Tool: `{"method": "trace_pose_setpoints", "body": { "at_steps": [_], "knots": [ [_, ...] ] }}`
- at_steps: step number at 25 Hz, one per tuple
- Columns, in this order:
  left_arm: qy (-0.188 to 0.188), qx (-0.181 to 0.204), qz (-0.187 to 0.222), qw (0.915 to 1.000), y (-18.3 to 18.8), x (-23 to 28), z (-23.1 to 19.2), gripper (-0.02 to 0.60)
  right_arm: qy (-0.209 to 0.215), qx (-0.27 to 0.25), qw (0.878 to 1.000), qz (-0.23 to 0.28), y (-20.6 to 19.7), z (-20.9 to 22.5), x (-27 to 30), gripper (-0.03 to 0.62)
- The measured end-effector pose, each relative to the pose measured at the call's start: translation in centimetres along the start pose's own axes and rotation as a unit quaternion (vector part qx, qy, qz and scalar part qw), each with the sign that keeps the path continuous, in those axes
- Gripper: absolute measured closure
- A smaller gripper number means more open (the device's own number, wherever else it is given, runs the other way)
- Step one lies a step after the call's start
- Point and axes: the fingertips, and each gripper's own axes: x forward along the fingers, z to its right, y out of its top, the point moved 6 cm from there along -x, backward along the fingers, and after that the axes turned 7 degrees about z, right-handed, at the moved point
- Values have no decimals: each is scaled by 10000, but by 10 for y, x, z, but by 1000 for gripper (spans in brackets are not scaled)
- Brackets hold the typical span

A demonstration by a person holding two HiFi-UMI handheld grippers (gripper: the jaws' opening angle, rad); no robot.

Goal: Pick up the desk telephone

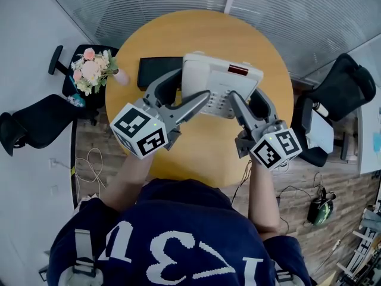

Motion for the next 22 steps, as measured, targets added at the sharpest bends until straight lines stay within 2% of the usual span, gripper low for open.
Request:
{"method": "trace_pose_setpoints", "body": {
  "at_steps": [22],
  "knots": [
    [-9, 49, -36, 10000, 1, 1, 1, 244, -37, -107, 9999, 19, 3, -1, 0, 356]
  ]
}}
